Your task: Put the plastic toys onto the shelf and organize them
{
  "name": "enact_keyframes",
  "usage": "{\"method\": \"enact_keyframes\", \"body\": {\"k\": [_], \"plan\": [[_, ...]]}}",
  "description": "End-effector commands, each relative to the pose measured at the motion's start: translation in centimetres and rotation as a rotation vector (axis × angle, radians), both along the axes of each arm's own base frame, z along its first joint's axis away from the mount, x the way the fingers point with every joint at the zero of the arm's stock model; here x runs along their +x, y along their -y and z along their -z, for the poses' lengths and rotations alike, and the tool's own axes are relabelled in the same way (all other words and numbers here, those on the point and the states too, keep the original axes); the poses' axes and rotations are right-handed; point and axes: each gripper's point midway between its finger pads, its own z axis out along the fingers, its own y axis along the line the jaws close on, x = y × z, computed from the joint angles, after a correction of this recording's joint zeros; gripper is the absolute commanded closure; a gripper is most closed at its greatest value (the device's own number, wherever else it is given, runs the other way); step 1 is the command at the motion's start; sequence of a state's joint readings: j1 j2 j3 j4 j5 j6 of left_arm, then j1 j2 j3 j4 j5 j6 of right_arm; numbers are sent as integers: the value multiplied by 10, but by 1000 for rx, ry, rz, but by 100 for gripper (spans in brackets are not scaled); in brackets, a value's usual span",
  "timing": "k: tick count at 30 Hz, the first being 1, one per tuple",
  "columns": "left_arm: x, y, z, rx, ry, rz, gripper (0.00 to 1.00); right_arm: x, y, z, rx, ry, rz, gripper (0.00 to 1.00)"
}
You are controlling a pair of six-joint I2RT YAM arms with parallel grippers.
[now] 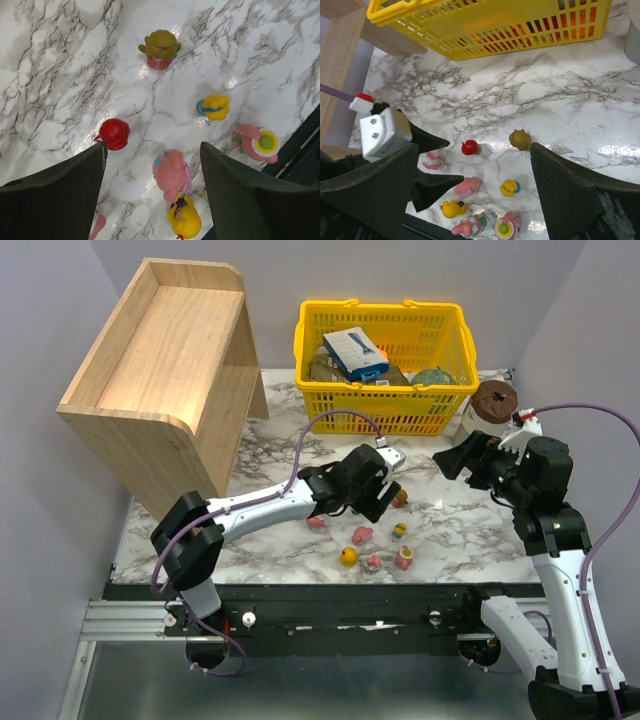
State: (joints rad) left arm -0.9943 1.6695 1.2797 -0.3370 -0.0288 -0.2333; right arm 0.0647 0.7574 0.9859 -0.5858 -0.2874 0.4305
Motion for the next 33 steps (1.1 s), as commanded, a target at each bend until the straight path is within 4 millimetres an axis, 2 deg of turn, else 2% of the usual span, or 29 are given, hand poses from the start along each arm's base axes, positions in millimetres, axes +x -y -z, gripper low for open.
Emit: {"method": "enact_keyframes", "body": {"k": [1,6,15,33], "plan": [[17,-11,25,22,-26,-74,18,-6,7,12,-21,-37,37,0],[32,-23,47,31,-65,-130,22,-6,10,14,-40,-41,49,0],[31,-14,72,48,-136,-95,34,-2,12,16,-49,-57,59,0],[42,-13,88,64,-146,-98,43,4,15,23,-65,-79,73,0]]}}
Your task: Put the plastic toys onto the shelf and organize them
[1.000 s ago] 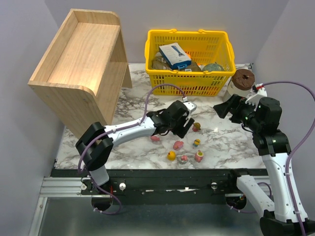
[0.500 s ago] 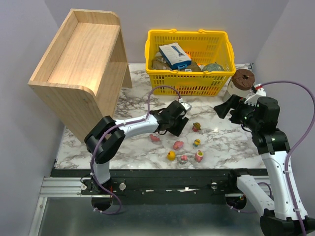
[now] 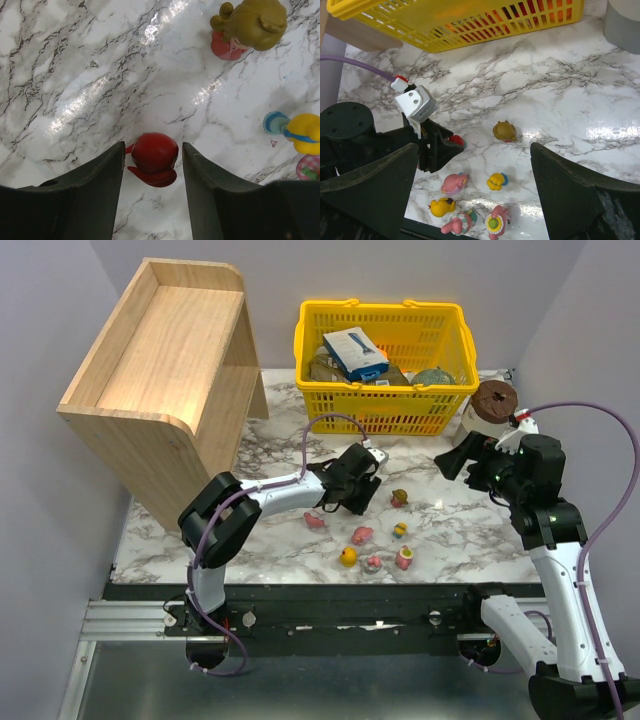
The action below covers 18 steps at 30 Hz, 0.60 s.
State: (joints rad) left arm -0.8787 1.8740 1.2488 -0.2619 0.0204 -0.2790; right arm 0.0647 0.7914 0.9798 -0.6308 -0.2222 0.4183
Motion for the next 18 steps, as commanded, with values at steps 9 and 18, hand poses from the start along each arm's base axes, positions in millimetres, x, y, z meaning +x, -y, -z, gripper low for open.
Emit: {"method": "enact_keyframes", "body": {"k": [9,18], "plan": [[5,7,-4,-21,-3,1,76,0,5,4,-23,-7,24,0],[18,1,-86,-48,48,-116,100,-1,2,1,-17,31,2,0]]}}
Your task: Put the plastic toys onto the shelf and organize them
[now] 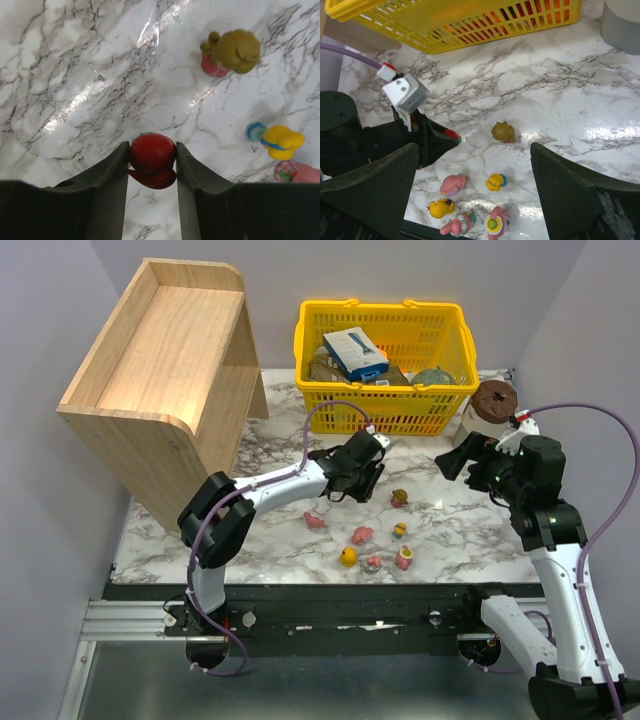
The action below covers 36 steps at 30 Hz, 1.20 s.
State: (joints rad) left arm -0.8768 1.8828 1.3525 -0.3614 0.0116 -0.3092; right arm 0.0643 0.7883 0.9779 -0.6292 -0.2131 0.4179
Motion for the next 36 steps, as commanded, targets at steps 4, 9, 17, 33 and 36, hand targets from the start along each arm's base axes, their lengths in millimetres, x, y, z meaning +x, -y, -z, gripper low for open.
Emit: {"method": "enact_keyframes", "body": {"k": [4,9,17,33,36], "plan": [[22,-9,-137,-101,144,-141,100,2,-5,-3,-4,52,-40,0],[23,-29,-205,-159,148,-227,100,7,-36,-31,53,183,-230,0],[-7,-32,-293,-440,19,-191,100,-24,-118,-88,78,465,-725,2],[-56,-51,-360,-684,16,-136,100,-10,-179,-132,19,622,-835,23],[-56,-52,-359,-689,20,-142,100,-14,-190,-134,18,633,-877,25]]}}
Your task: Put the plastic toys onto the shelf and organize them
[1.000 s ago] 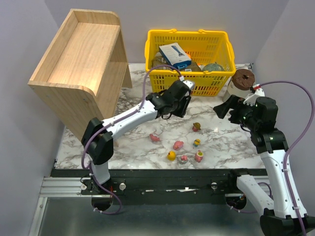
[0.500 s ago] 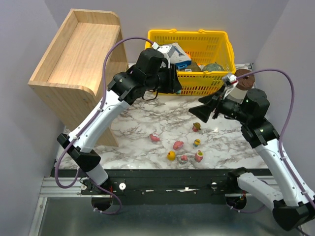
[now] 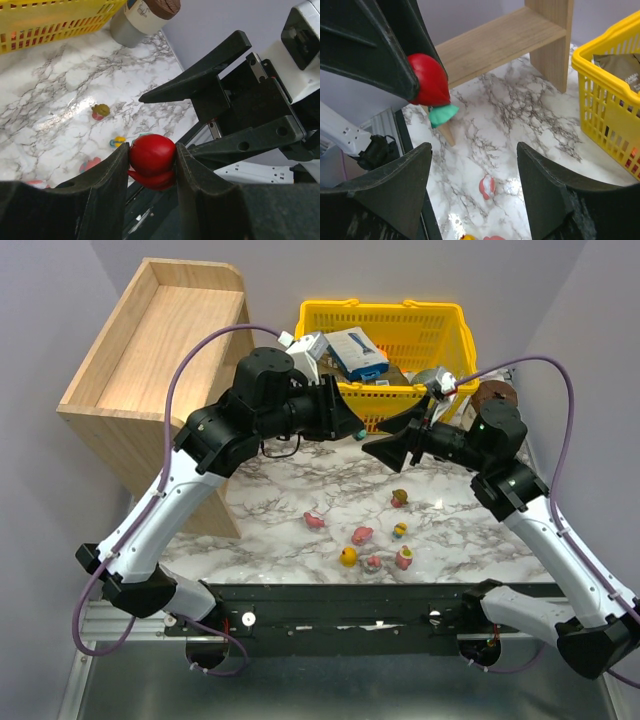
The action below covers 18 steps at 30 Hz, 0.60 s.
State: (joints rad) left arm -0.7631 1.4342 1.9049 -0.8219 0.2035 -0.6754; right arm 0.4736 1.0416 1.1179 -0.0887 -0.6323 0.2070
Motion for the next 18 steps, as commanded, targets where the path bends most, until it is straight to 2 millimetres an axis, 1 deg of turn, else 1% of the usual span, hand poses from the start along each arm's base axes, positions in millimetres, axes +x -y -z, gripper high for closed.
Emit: {"method": "enact_keyframes", "body": {"k": [1,5,9,14,17,18], "plan": [[-7,4,-5,-46,-6,24,100,-1,-10,-27,13,114,-23,25],[-6,4,-5,-52,-10,22,100,-8,-22,-29,9,126,-63,26],[-7,4,-6,-60,-12,19,100,-10,-30,-29,7,125,-83,29],[-9,5,-11,-81,-10,25,100,-5,-36,-24,-1,107,-73,30],[-10,5,-10,-78,-17,25,100,0,-35,-25,0,116,-42,37],[-9,5,-9,-76,-19,24,100,1,-35,-26,0,117,-37,41]]}}
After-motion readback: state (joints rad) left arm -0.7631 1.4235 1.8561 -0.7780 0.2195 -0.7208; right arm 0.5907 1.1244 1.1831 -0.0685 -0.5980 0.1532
